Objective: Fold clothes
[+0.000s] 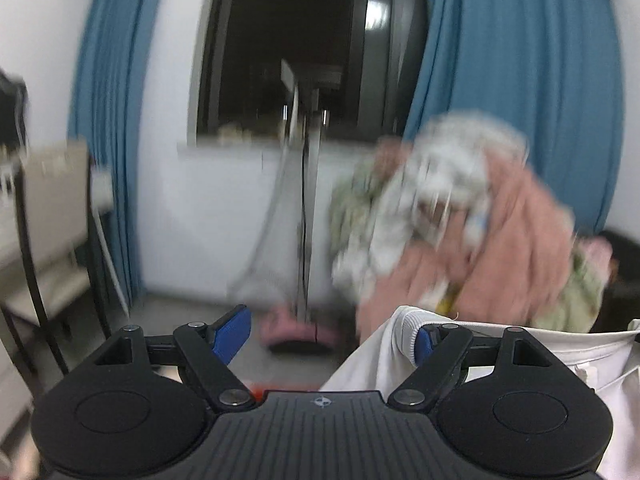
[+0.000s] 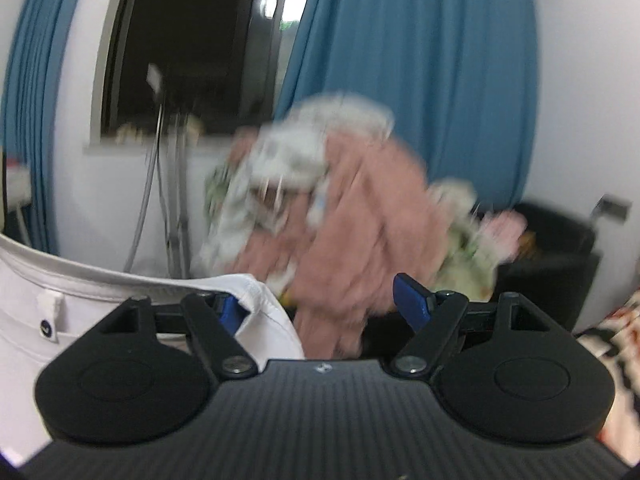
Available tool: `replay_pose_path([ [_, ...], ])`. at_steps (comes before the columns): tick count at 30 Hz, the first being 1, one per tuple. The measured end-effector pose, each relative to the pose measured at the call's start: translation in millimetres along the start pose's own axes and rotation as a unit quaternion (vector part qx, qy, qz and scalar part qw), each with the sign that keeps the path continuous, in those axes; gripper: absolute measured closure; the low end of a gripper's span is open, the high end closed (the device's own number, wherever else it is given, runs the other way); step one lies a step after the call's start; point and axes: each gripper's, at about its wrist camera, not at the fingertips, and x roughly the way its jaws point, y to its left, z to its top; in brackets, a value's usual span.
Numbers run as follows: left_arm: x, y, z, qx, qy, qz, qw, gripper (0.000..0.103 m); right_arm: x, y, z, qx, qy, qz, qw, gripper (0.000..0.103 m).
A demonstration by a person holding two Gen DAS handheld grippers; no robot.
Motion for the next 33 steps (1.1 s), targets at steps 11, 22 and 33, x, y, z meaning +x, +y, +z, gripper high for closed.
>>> replay_pose_path([
  [11, 137, 14, -50, 0.086, 0.278, -0.095, 0.9519, 0.011, 109, 42, -70, -0.045, 0.292, 0.192, 0.936, 0.026],
  [22, -42, 29, -29, 0.064, 0.122, -0.103, 0.9850, 0.002, -45, 43, -29, 0.043, 0.132, 0.146, 0.979, 0.026],
  [33, -350, 48, -90, 0.003, 0.043, -0.092, 0.9948, 0.002, -320, 26, -60, 0.073, 0.037, 0.142, 0.986, 0.026],
])
